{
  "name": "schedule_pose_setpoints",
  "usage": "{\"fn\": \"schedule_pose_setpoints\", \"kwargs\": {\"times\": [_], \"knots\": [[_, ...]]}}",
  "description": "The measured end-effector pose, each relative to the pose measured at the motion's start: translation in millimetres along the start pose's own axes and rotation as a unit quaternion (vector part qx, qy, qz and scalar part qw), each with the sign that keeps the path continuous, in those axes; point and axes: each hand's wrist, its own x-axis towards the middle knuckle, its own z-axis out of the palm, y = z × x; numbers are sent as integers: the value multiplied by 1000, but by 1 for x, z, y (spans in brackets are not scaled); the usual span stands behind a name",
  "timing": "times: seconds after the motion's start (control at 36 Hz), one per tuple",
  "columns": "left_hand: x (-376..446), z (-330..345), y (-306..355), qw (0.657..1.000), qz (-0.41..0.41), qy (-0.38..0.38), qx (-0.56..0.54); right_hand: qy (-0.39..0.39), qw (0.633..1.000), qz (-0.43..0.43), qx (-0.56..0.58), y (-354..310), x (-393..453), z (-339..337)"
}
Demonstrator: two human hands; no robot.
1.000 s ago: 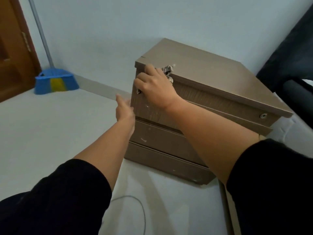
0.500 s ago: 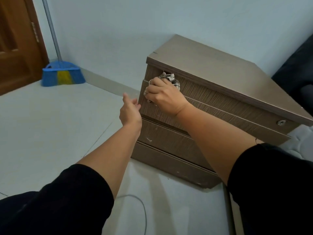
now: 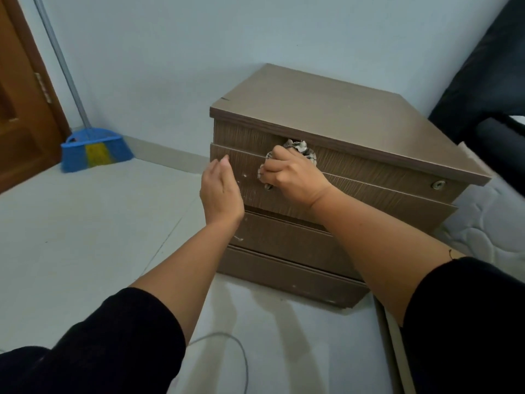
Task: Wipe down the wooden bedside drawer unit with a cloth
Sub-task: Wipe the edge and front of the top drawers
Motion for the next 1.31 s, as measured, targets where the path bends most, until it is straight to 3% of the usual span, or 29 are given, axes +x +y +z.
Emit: {"fn": "schedule_pose_setpoints", "kwargs": {"times": [0.5,0.94,1.31], "knots": [[-62,59,14,961,151,-143,184,-62,995,76,-14,34,-119,-46],[-96,97,19,946,133,-176,237,-109,984,139,-22,58,-224,-85],[-92,93,22,935,130,-184,274,-144,965,209,-64,55,-252,-96]]}}
